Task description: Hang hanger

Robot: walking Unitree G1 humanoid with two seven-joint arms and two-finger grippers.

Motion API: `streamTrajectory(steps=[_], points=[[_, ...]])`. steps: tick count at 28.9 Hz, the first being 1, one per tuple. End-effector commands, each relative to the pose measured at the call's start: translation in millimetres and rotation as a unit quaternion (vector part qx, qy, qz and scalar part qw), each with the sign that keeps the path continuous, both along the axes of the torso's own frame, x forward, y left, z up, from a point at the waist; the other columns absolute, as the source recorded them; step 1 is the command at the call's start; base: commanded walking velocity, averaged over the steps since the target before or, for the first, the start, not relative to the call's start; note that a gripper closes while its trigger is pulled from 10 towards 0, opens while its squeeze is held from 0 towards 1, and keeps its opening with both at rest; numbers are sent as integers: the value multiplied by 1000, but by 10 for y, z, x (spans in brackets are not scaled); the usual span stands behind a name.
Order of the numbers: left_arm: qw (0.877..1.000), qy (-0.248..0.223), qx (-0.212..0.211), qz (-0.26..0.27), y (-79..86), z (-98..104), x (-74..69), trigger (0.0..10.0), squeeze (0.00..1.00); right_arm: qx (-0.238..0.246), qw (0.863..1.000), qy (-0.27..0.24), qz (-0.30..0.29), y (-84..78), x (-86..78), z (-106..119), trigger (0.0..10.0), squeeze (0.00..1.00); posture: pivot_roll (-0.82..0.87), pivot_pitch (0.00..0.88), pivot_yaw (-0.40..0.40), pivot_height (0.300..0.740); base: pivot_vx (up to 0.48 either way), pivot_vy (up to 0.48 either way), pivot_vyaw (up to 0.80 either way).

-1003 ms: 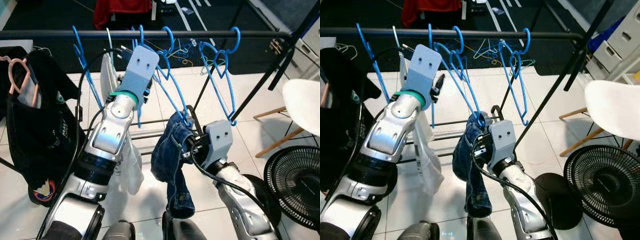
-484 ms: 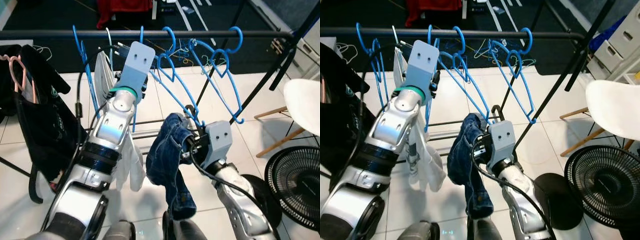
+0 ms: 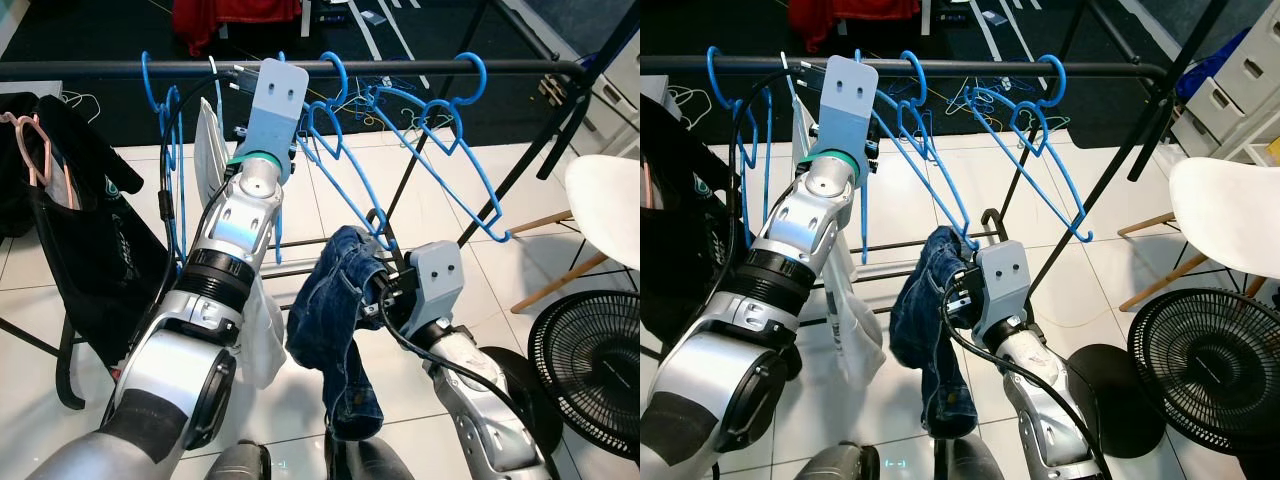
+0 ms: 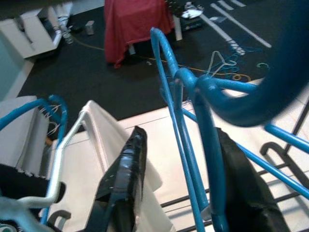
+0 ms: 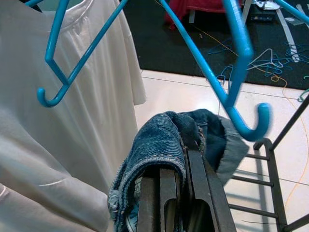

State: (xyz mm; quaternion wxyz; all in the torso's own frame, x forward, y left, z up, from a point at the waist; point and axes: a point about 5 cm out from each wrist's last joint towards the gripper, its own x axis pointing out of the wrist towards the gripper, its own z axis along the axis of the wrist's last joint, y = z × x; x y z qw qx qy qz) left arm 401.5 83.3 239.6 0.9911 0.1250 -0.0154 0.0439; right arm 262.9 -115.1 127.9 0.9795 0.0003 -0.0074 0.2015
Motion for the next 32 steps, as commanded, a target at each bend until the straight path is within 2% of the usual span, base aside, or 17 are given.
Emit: streamTrajectory(steps=[1,2,3,4,9,15,18,19,21,22,24,25,29,30,31,32], points=[[1000,-3,-5,4,-7,13,11,3961,0,1,1000,-13,-1,-15,0,30,0,0,-60,83,19,733,0,0,0],[1000,-3,-5,4,-7,13,11,3961,0,1,1000,-13,-1,-15,0,30,0,0,-60,83,19,733,0,0,0],[1000,-1,-4,8,9,-2,20,667,0,1,1000,-13,-1,-14,2,31,0,0,-60,83,19,733,0,0,0],[1000,0,-2,12,24,-24,29,0,0,1,1000,-13,-1,-15,2,32,0,0,-59,84,18,733,0,0,0],[999,-1,-12,33,77,-66,51,0,0,0,1000,-12,1,-20,-1,29,0,0,-57,87,11,733,0,0,0],[999,-11,-13,33,84,-44,48,0,0,0,1000,-12,2,-21,-4,30,0,0,-58,89,10,733,0,0,0],[999,-25,-9,24,88,-9,32,0,0,0,1000,-12,1,-25,-5,31,0,0,-57,91,9,733,0,0,0],[998,-55,15,5,119,76,-11,0,0,0,1000,-11,1,-25,-11,29,0,0,-51,96,8,733,0,0,0],[998,-55,15,5,119,76,-11,0,0,0,1000,-11,1,-25,-11,29,0,0,-51,96,8,733,0,0,0],[995,-85,59,-14,167,167,-70,745,0,0,1000,-10,1,-24,-15,27,0,0,-48,99,9,733,0,0,0],[995,-85,59,-14,167,167,-70,745,0,0,1000,-10,1,-24,-15,27,0,0,-48,99,9,733,0,0,0],[985,-111,125,-49,244,236,-159,10000,0,1,1000,-10,2,-24,-17,24,0,0,-42,102,7,733,0,0,0],[985,-111,125,-49,244,236,-159,10000,0,1,1000,-10,2,-24,-17,24,0,0,-42,102,7,733,0,0,0],[974,-125,168,-91,287,272,-253,10000,0,1,1000,-9,2,-26,-21,23,0,0,-37,105,5,733,0,0,0],[974,-125,168,-91,287,272,-253,10000,0,1,1000,-9,2,-26,-21,23,0,0,-37,105,5,733,0,0,0],[964,-107,178,-167,344,269,-365,10000,0,1,1000,-9,3,-26,-17,21,0,0,-32,104,1,733,0,0,0]])
